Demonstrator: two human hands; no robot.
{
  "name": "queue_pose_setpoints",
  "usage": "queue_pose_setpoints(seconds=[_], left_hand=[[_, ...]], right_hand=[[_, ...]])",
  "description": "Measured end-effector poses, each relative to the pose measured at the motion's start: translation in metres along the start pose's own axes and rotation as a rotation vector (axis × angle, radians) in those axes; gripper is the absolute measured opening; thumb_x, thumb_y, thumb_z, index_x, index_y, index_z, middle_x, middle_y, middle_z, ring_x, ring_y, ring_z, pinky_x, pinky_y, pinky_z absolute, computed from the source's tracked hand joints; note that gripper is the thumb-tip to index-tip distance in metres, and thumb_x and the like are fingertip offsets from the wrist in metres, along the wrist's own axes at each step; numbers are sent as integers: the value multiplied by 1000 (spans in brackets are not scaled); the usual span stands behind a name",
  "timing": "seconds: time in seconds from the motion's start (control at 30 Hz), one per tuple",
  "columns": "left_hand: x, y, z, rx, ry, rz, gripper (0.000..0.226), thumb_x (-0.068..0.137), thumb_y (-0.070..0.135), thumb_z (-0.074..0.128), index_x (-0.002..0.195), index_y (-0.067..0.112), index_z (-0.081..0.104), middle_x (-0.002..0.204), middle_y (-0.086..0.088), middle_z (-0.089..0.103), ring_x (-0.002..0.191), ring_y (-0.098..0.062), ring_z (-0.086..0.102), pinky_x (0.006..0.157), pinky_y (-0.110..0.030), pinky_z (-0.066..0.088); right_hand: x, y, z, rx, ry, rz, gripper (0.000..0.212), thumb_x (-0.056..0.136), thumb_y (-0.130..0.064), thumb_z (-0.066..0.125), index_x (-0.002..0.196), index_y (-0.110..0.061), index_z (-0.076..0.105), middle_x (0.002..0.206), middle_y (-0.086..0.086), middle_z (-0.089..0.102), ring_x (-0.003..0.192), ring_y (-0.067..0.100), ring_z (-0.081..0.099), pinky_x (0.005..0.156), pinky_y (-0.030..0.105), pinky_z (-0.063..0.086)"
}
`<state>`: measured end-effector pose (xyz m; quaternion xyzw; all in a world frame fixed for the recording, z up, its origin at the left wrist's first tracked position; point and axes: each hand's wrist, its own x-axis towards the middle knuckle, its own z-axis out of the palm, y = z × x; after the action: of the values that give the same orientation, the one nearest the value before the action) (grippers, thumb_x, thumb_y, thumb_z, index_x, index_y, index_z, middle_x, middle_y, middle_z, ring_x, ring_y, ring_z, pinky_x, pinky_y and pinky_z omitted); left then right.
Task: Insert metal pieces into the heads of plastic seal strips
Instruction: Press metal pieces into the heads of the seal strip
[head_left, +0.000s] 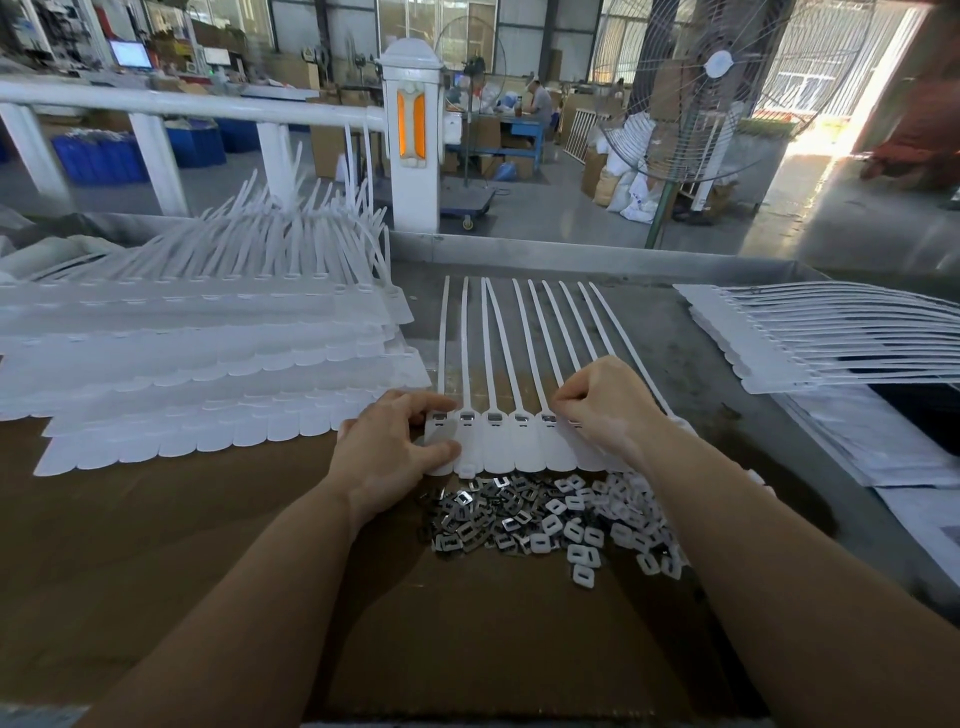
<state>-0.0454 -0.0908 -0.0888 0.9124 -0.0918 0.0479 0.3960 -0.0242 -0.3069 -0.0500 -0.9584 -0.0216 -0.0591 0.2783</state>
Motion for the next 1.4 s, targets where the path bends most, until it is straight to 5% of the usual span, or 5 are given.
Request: queue_pose_setpoints(seconds=[0.2, 0.43, 0.87, 1.13, 1.4], left_hand=[[1, 0, 0, -2, 1, -10, 38, 78, 33, 72, 111, 42, 57, 116, 14, 50, 101, -5, 48, 106, -42, 29], [0, 1, 0, 4, -3, -15, 35, 79, 33, 72, 107, 45, 54, 115, 14, 49, 101, -5, 47, 106, -42, 30], [0, 1, 1, -23, 3, -12, 35, 77, 32, 73, 101, 49, 53, 112, 15, 49, 100, -4, 49, 104, -44, 34], [0, 0, 0, -20, 1, -12, 35, 78, 31, 72, 104, 46, 54, 112, 15, 49, 101, -4, 48, 104, -44, 34], [-1, 1, 1, -26, 9, -13, 35, 77, 30, 73, 102, 46, 55, 112, 15, 50, 102, -5, 50, 105, -44, 33]], right_hand=[[-15, -7, -2, 14, 67, -31, 17, 85, 0, 57, 88, -1, 73, 95, 8, 72, 85, 24, 64, 73, 35, 52], [-51, -27, 0, 49, -100, -159, 11, 85, -14, 65, 93, -19, 72, 89, -12, 64, 76, -2, 57, 72, 10, 44], [-70, -40, 11, -21, -225, -305, 16, 85, -16, 65, 97, -22, 73, 96, -6, 68, 85, 7, 60, 85, 22, 49], [-73, -46, 15, -59, -298, -408, 17, 84, -24, 66, 100, -25, 71, 81, -19, 49, 79, 0, 47, 72, 11, 36], [-75, -39, 19, -31, -259, -390, 7, 82, -18, 68, 89, -22, 69, 92, -12, 59, 87, 5, 54, 82, 22, 45]])
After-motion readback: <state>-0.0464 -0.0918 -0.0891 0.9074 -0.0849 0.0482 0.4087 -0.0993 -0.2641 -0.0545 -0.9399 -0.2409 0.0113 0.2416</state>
